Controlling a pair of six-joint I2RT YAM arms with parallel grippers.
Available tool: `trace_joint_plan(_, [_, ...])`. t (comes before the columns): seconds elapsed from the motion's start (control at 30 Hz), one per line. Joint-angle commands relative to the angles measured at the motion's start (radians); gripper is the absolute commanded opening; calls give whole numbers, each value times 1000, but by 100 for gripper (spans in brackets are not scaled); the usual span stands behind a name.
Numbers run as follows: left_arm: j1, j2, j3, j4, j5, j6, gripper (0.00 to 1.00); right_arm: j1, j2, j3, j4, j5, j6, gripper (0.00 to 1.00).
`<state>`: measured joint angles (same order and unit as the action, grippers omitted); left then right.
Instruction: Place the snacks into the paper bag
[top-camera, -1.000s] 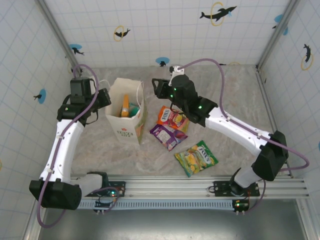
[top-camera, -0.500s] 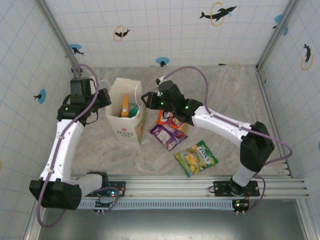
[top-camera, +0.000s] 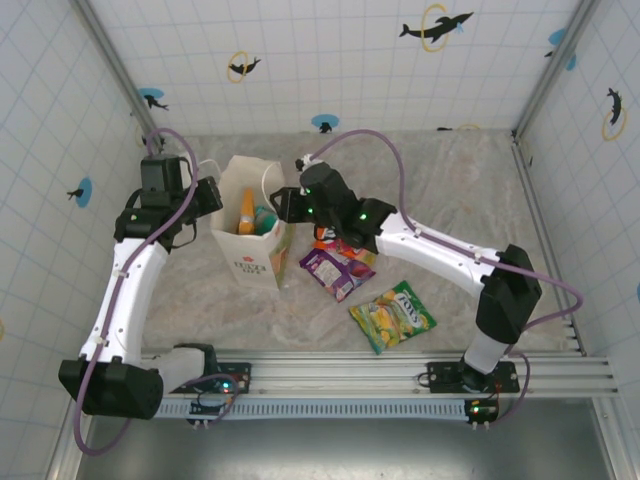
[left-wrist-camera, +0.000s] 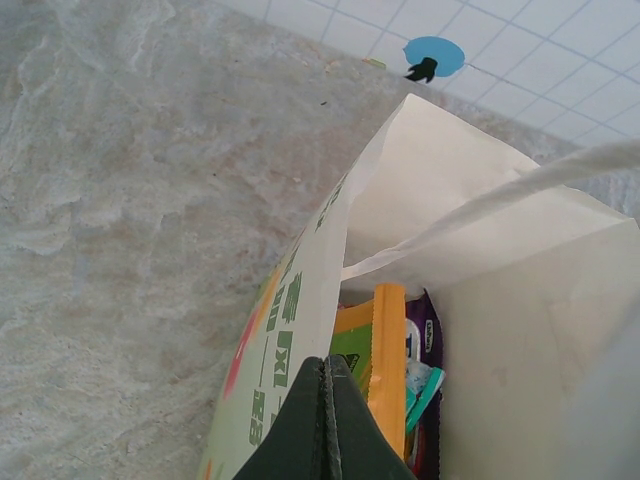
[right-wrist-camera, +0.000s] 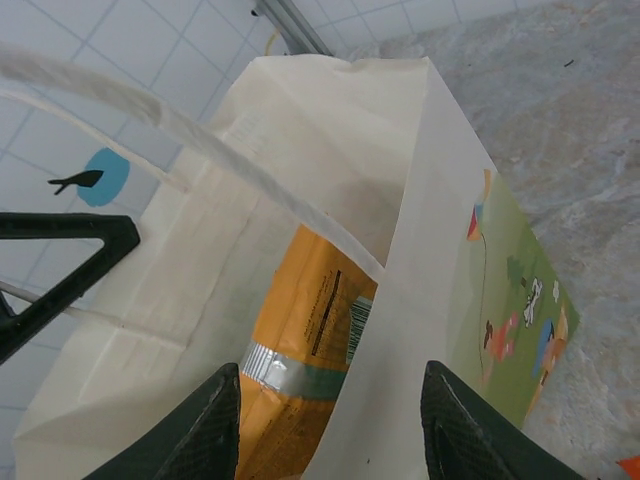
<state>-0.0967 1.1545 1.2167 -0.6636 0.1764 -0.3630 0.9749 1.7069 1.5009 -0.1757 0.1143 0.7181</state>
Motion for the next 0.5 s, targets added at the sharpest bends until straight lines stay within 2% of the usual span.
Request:
trace_joint_plan(0.0, [-3, -1, -6, 24, 25, 23, 0, 7, 14, 58, -45, 51, -21, 49])
trace_joint_plan(0.27, [-4, -14, -7, 16, 25, 27, 0, 2, 63, 89, -37, 59, -31, 40])
trace_joint_plan(0.47, [-3, -22, -5, 19, 49, 28, 0, -2, 87, 110, -12, 53, -32, 25])
